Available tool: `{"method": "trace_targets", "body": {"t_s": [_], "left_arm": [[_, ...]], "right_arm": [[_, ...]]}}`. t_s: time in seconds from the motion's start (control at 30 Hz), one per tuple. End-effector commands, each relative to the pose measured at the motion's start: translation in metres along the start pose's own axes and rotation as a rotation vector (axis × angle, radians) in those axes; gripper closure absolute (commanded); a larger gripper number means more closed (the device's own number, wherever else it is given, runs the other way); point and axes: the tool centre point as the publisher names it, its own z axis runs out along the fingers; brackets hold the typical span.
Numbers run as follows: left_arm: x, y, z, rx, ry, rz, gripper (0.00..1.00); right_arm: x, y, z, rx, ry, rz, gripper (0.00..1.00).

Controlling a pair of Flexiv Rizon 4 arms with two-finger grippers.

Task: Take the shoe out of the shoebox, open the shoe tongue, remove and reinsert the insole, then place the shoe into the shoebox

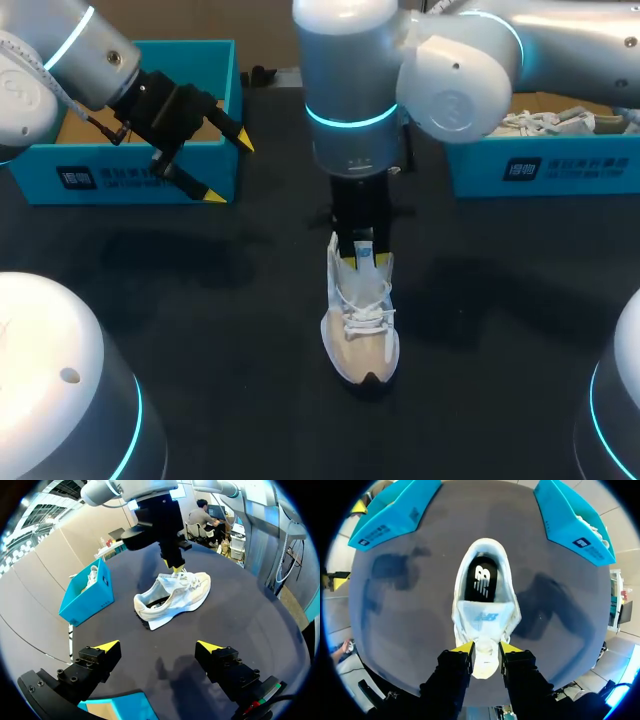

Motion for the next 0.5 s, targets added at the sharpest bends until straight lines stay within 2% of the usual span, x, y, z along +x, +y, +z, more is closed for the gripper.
{"method": "trace_targets", "body": {"t_s": [0.03, 0.27, 0.5], "left_arm": [[0.001, 0.0, 0.0, -0.002, 0.0, 0.0, 0.0], [0.001, 0.0, 0.0, -0.002, 0.0, 0.0, 0.0], [0.001, 0.0, 0.0, -0.002, 0.0, 0.0, 0.0]], "right_arm": [[0.001, 0.008, 0.014, 0.001, 0.029, -0.011, 0.71], [0.006, 0.02, 0.032, 0.011, 0.06, -0.041, 0.69], [0.004, 0.018, 0.017, -0.015, 0.026, -0.024, 0.67]]}}
